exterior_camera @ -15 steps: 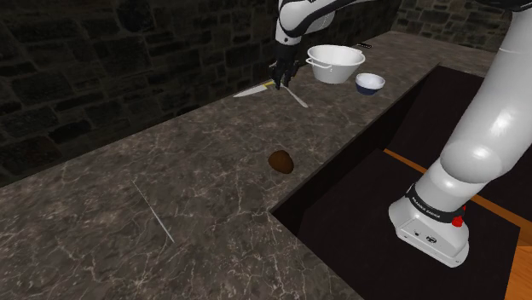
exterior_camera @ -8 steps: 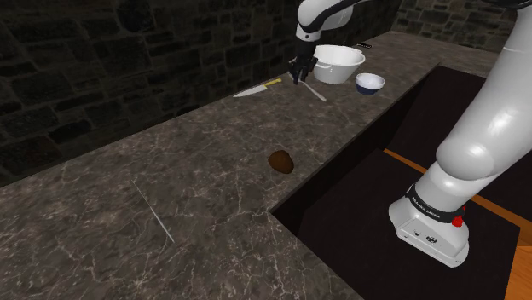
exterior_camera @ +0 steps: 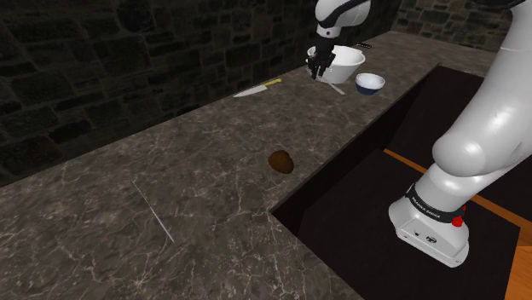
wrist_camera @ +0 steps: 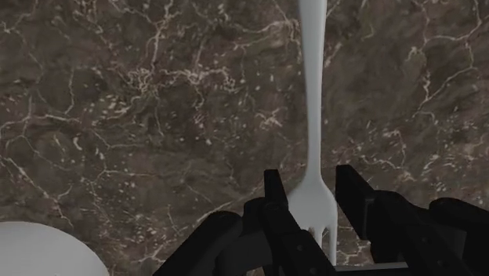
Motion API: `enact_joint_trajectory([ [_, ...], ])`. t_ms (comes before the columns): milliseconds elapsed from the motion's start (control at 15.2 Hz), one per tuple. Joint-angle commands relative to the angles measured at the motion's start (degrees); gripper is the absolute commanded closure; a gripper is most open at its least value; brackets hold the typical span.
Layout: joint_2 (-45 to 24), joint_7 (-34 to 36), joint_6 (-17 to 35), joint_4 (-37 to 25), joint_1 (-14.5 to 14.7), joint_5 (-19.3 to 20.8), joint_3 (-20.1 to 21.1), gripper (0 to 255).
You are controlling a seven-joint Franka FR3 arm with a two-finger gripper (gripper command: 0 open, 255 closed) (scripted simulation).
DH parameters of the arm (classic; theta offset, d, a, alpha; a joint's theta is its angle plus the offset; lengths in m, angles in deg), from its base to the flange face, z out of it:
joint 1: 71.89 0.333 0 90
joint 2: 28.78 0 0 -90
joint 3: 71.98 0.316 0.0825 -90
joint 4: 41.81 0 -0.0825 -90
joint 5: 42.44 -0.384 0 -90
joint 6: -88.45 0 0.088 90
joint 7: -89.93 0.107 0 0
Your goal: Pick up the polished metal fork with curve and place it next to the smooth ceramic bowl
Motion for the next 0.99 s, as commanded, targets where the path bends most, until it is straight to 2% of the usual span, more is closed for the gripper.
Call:
enact_joint_trajectory([
  [0, -0.6, -2.6, -1.0, -1.5, -1.5, -0.3, -0.9, 255],
  [594, -7.0, -13.5, -4.2, -10.8, -8.4, -1.8, -4.5, 255],
  [924, -8.4, -13.7, -0.8, -8.8, -8.4, -2.0, -4.4, 255],
])
